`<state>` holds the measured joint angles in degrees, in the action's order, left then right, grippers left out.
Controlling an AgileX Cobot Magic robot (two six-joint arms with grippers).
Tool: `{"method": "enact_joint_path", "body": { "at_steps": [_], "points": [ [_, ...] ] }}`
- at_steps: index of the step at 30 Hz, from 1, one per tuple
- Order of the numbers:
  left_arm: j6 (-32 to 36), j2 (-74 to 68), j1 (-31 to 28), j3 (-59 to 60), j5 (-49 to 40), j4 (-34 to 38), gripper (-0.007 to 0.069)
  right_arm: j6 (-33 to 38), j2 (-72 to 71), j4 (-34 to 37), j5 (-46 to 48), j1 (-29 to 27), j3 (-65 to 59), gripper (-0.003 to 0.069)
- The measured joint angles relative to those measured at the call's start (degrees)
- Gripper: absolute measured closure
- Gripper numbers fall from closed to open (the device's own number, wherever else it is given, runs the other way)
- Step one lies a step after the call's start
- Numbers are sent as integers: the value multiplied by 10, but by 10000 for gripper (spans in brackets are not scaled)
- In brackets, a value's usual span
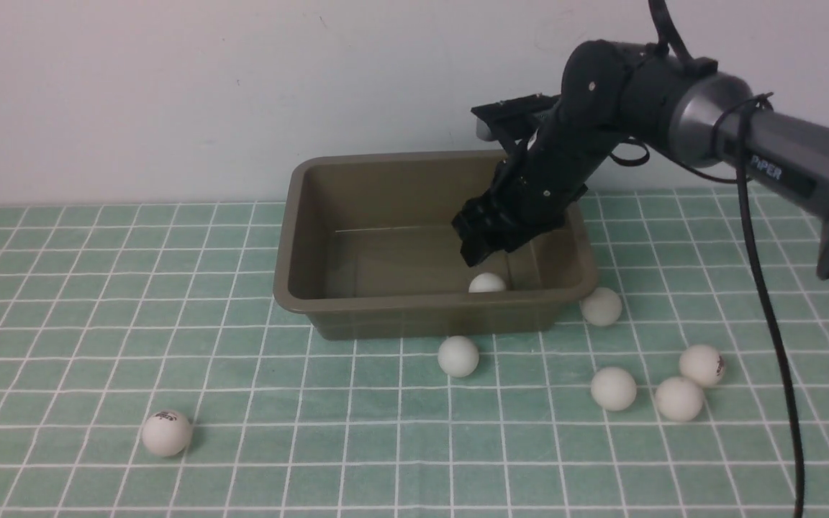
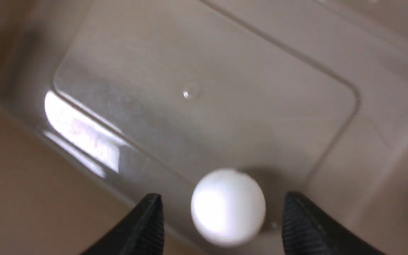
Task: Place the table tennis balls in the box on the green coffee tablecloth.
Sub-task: 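Release the ping pong ball into the bin and lift the gripper away, then reach for and grasp a ping pong ball on the table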
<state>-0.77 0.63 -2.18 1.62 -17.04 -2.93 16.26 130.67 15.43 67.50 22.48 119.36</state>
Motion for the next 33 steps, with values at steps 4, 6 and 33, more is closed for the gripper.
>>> {"method": "enact_joint_path", "body": {
  "at_steps": [4, 6, 33],
  "points": [
    [0, 0, 0, 0, 0, 0, 629, -13, -27, -40, 32, -11, 63, 242],
    [0, 0, 0, 0, 0, 0, 629, -31, -60, -63, 37, -25, 65, 242],
    [0, 0, 0, 0, 0, 0, 629, -96, -366, -95, -6, -162, -398, 240]
  ]
}}
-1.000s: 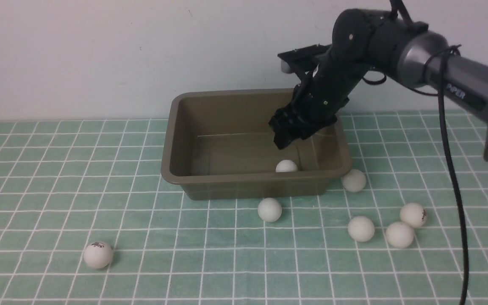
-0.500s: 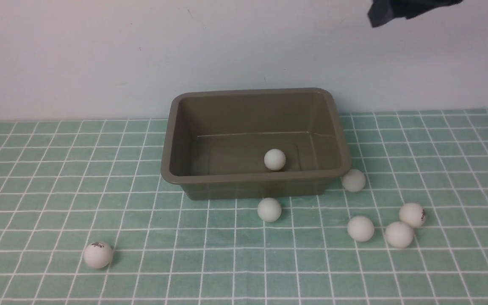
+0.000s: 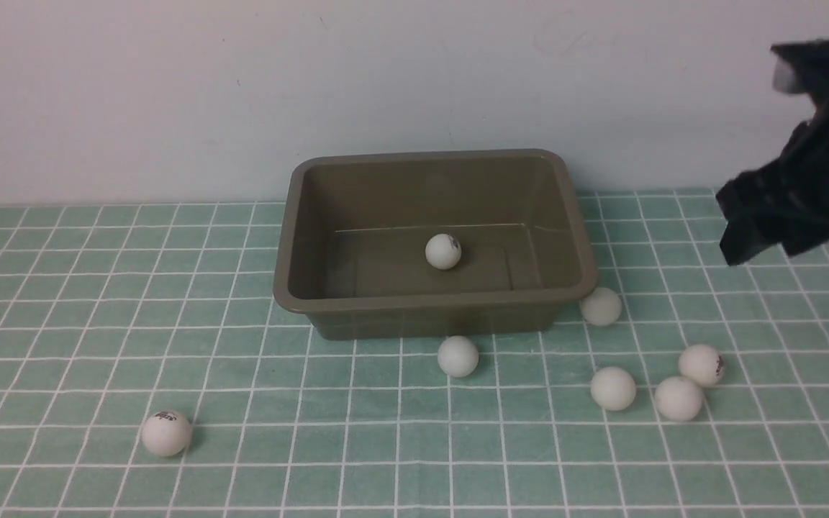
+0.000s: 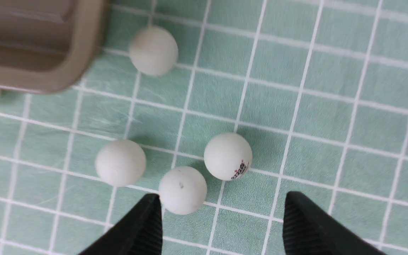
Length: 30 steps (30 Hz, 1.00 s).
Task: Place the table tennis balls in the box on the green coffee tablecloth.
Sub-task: 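Reach for and grasp a ping pong ball on the table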
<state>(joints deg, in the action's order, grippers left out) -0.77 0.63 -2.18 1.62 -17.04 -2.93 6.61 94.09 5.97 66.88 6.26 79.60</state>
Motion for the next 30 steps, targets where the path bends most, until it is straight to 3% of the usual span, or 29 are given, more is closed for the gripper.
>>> {"method": "enact_joint_path", "body": {
  "at_steps": [5, 12, 30],
  "points": [
    [0, 0, 0, 0, 0, 0, 629, -21, 2, -13, -97, 0, -89, 239],
    [0, 0, 0, 0, 0, 0, 629, -40, 45, -32, -150, 0, -105, 239],
    [0, 0, 0, 0, 0, 0, 629, -28, 115, -3, -190, 0, -106, 239]
  ]
}}
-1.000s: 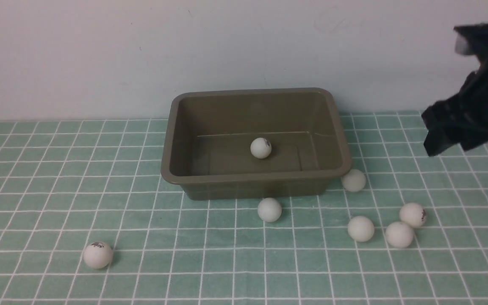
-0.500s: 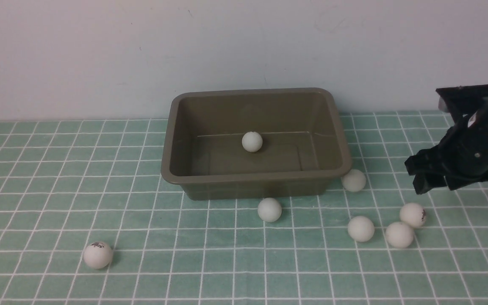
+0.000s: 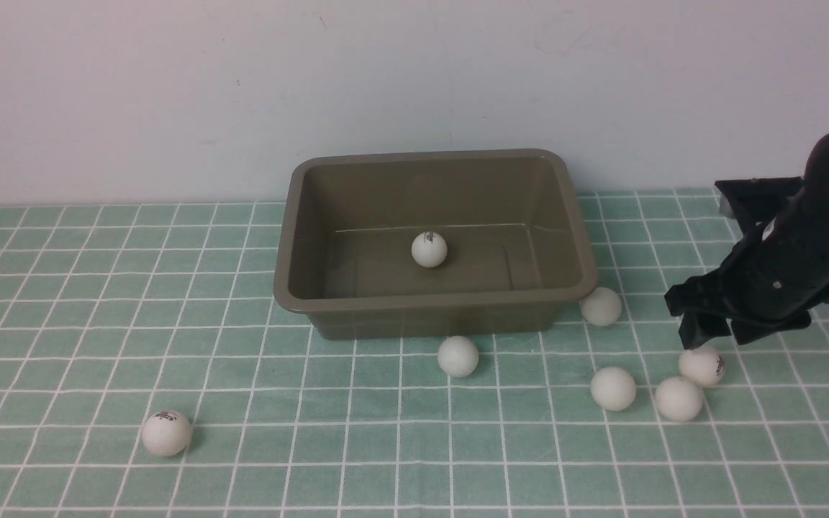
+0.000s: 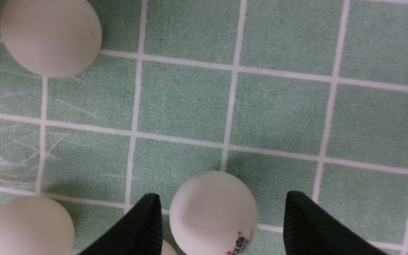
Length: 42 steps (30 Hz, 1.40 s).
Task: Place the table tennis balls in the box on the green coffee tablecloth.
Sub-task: 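Reach for and grasp a ping pong ball on the table, then release the ping pong ball into the bin and lift the gripper away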
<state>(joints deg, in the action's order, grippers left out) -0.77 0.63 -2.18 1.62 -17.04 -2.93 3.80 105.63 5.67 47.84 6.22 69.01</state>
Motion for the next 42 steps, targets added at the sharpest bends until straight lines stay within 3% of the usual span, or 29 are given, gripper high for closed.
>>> {"method": "enact_joint_path", "body": {
  "at_steps": [11, 14, 19, 28, 32, 38, 42],
  "points": [
    [0, 0, 0, 0, 0, 0, 629, 4, 38, 11, -3, 0, 1, 245],
    [0, 0, 0, 0, 0, 0, 629, 4, 40, 13, -3, 0, 1, 300],
    [0, 0, 0, 0, 0, 0, 629, 10, 40, 13, -4, 0, 4, 307],
    [0, 0, 0, 0, 0, 0, 629, 36, 32, 56, 62, 4, 127, 307],
    [0, 0, 0, 0, 0, 0, 629, 90, 31, 111, 58, 51, 224, 307],
    [0, 0, 0, 0, 0, 0, 629, 106, 74, 128, 44, 127, 295, 307],
    [0, 0, 0, 0, 0, 0, 629, 107, 129, 129, 55, 145, 335, 307]
  ]
}}
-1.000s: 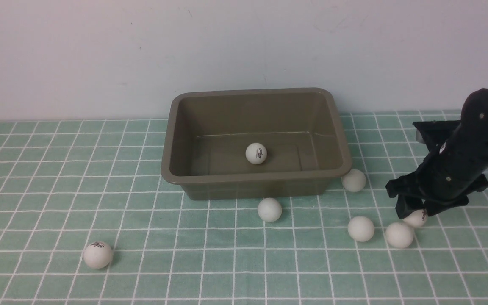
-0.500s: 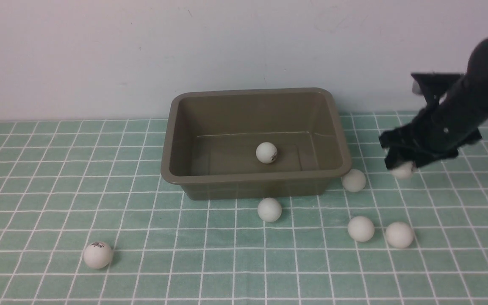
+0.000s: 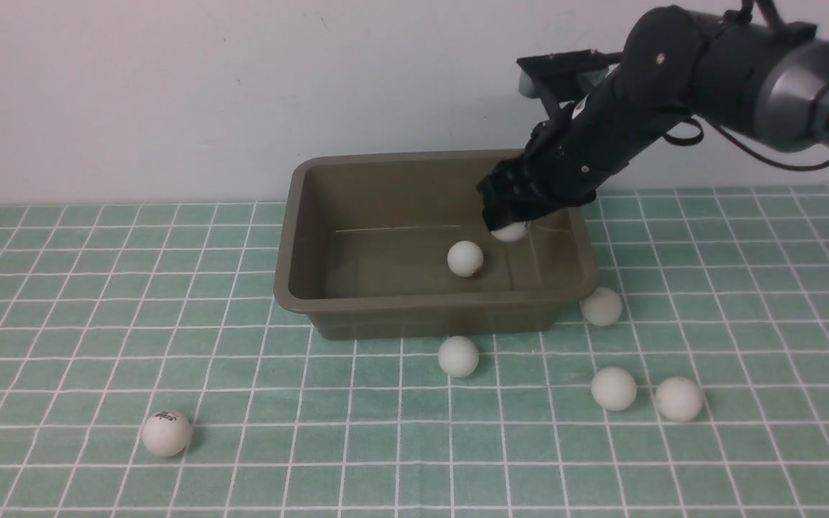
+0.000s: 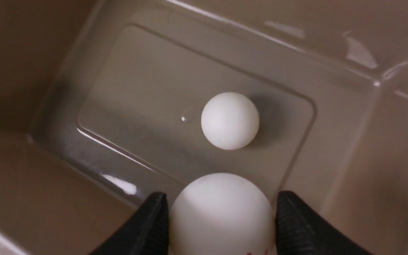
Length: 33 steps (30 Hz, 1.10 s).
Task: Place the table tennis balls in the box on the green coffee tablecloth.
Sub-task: 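Release the ping pong ball into the bin and lift the gripper away, then reach for and grasp a ping pong ball on the table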
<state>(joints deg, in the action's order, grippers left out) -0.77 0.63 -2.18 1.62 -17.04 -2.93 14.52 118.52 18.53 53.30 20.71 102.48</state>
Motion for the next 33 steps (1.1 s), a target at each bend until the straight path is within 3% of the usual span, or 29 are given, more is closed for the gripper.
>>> {"method": "enact_joint_path", "body": {
  "at_steps": [5, 12, 15, 19, 22, 27, 33],
  "points": [
    [0, 0, 0, 0, 0, 0, 629, 0, 42, 8, 9, 1, 24, 303],
    [0, 0, 0, 0, 0, 0, 629, 1, 58, 10, 22, 1, 32, 223],
    [0, 0, 0, 0, 0, 0, 629, 1, 54, 4, 77, 1, 79, 211],
    [0, 0, 0, 0, 0, 0, 629, 1, 45, -36, 163, -2, 171, 211],
    [0, 0, 0, 0, 0, 0, 629, -16, 25, -77, 172, -11, 200, 211],
    [0, 0, 0, 0, 0, 0, 629, -65, -89, -141, 181, -49, 137, 211],
    [0, 0, 0, 0, 0, 0, 629, -71, -262, -152, 185, -83, -41, 211]
  ]
}}
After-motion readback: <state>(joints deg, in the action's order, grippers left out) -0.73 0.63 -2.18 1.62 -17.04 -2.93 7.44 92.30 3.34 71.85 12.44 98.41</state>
